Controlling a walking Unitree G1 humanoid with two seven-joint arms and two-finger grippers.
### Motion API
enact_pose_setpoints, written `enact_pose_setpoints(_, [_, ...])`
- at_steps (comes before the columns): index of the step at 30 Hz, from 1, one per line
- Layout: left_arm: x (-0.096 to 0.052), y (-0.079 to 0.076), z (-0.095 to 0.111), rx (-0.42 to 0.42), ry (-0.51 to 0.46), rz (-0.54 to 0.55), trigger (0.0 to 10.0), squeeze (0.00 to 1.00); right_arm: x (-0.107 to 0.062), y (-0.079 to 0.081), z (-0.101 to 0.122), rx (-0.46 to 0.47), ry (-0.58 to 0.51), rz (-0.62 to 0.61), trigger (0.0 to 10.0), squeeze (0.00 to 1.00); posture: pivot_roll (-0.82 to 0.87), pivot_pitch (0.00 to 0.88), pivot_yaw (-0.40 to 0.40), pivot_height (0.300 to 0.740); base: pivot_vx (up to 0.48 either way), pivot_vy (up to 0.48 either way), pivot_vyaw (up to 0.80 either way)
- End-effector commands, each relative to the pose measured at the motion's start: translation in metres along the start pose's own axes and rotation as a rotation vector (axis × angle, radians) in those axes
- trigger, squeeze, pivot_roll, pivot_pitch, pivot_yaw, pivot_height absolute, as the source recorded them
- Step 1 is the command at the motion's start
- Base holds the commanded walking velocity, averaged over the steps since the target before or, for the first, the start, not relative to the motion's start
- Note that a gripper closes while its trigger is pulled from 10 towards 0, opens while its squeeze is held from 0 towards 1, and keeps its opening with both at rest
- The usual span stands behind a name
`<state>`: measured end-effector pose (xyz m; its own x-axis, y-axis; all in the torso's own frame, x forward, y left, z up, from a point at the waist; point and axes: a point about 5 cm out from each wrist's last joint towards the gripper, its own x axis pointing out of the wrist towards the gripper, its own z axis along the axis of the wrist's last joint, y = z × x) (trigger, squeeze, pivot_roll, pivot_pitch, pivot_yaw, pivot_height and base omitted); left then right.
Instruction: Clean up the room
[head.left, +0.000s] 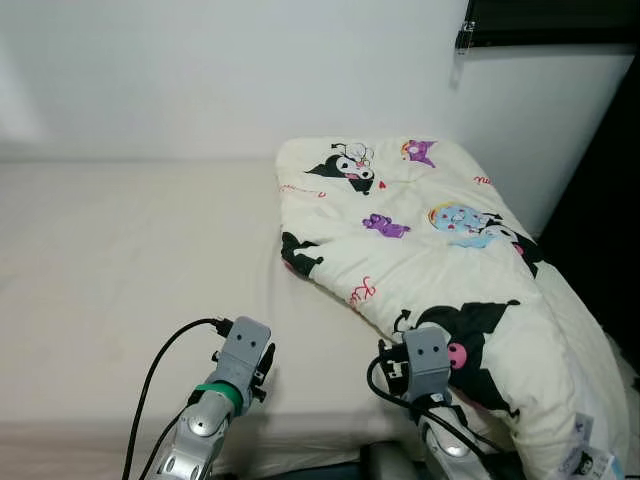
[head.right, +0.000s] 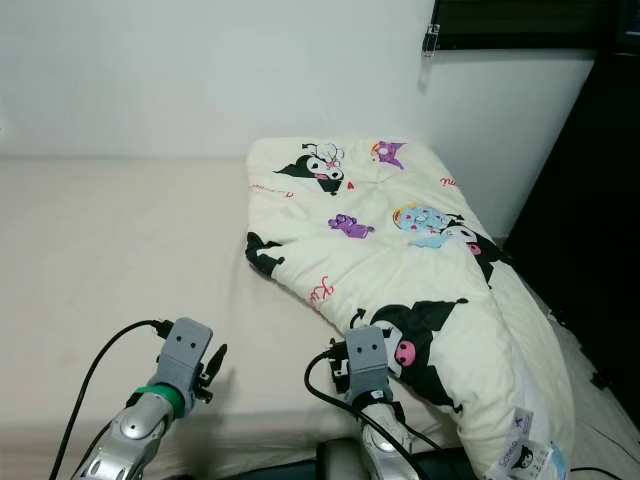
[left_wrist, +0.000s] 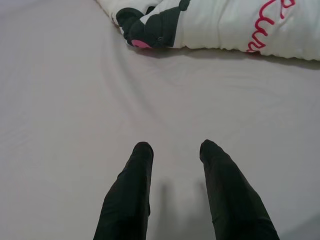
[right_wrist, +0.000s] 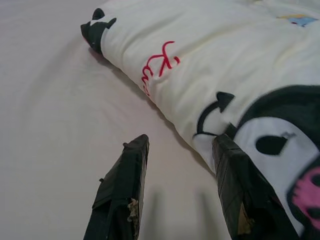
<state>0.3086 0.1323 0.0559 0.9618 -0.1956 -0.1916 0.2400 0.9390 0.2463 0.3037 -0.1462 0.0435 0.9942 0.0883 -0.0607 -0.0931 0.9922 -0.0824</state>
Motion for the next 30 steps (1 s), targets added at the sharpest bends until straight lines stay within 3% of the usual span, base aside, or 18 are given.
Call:
enact_pose_setpoints(1, [-0.002, -0.001, -0.005, 0.01, 0.023, -0.009, 10.0, 0.0, -0.002, 0.0, -0.003, 0.003, 0.012, -0.008, 10.0, 0.0, -0.13, 0.02, 0.088, 0.595, 0.0, 0.0, 0.0])
enact_pose_setpoints(18, [-0.002, -0.001, -0.005, 0.013, 0.027, -0.014, 10.0, 0.0, -0.001, 0.002, -0.002, 0.002, 0.012, -0.004, 10.0, 0.0, -0.13, 0.024, 0.091, 0.595, 0.0, 0.0, 0.0])
enact_pose_setpoints(25, [-0.002, -0.001, -0.005, 0.012, 0.027, -0.015, 10.0, 0.0, -0.003, -0.005, 0.001, -0.053, -0.015, -0.053, 10.0, 0.0, -0.13, 0.029, 0.09, 0.595, 0.0, 0.0, 0.0])
enact_pose_setpoints(27, [-0.003, -0.001, -0.005, 0.012, 0.028, -0.014, 10.0, 0.0, -0.004, -0.023, 0.004, -0.058, -0.03, -0.14, 10.0, 0.0, -0.13, 0.034, 0.09, 0.595, 0.0, 0.0, 0.0])
enact_pose_setpoints(29, [-0.003, -0.001, -0.005, 0.012, 0.028, -0.014, 10.0, 0.0, -0.004, -0.023, 0.005, -0.058, -0.031, -0.144, 10.0, 0.0, -0.13, 0.034, 0.09, 0.595, 0.0, 0.0, 0.0])
enact_pose_setpoints(30, [-0.005, 0.0, -0.007, 0.015, 0.033, -0.019, 10.0, 0.0, -0.007, -0.052, 0.007, -0.075, -0.036, -0.23, 10.0, 0.0, -0.14, 0.063, 0.107, 0.595, 0.0, 0.0, 0.0])
